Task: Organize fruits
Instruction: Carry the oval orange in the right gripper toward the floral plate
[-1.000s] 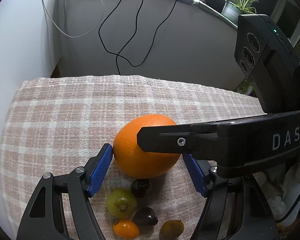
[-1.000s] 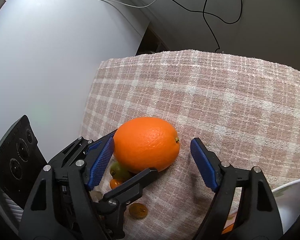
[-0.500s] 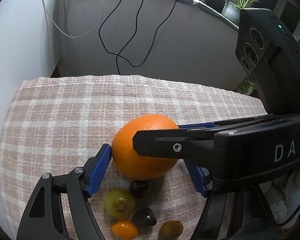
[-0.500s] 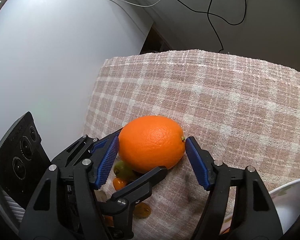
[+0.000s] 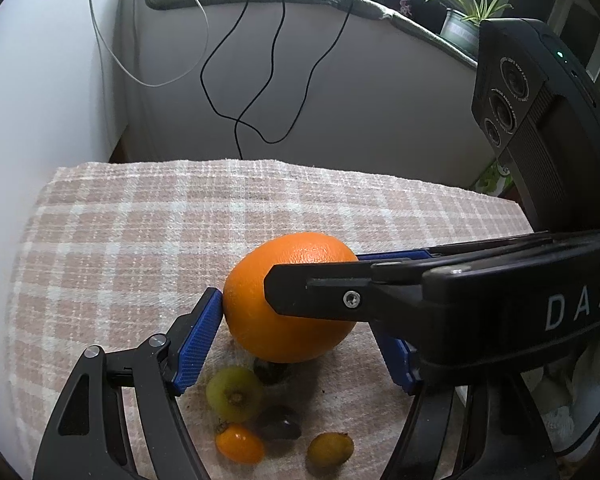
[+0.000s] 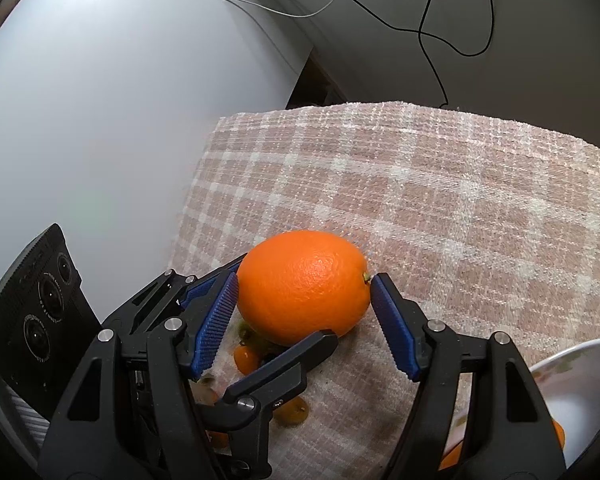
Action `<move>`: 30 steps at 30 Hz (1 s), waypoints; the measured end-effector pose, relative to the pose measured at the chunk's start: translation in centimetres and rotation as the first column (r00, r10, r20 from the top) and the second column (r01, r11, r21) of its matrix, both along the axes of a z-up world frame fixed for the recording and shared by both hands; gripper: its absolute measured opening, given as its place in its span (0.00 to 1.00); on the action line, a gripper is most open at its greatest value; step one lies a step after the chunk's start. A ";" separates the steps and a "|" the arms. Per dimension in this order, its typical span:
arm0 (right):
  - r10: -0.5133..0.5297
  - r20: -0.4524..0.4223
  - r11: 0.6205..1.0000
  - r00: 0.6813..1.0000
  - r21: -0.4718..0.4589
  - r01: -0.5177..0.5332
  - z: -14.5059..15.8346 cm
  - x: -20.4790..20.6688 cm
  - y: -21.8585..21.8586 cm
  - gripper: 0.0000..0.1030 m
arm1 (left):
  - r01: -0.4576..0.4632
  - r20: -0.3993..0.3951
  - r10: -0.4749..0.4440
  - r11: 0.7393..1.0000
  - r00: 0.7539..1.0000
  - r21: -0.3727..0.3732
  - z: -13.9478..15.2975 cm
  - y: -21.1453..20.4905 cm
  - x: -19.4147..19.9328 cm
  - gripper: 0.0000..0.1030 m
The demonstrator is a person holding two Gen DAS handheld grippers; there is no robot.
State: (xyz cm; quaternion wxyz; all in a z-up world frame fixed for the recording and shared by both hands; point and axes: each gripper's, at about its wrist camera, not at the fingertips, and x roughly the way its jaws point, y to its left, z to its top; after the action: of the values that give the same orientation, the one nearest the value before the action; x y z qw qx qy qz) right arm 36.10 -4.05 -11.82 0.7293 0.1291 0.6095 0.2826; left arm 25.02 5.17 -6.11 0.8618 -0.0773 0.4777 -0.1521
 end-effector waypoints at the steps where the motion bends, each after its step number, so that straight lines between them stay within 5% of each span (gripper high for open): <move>1: 0.002 0.005 1.000 1.000 0.001 -0.002 0.2 -0.2 0.0 0.70 | 0.001 0.000 -0.001 1.000 1.000 0.000 0.2 0.0 -0.1 0.70; 30: -0.012 0.112 0.999 0.994 0.035 0.008 8.4 -7.3 -3.8 0.70 | 0.026 0.138 -0.029 0.999 0.990 0.023 7.0 -3.6 -6.4 0.71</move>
State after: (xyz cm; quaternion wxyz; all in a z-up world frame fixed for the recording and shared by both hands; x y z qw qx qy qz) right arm 28.81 -7.86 -3.40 0.7615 0.1288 0.5618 0.2965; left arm 18.60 1.54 0.89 0.8914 -0.0508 0.4195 -0.1640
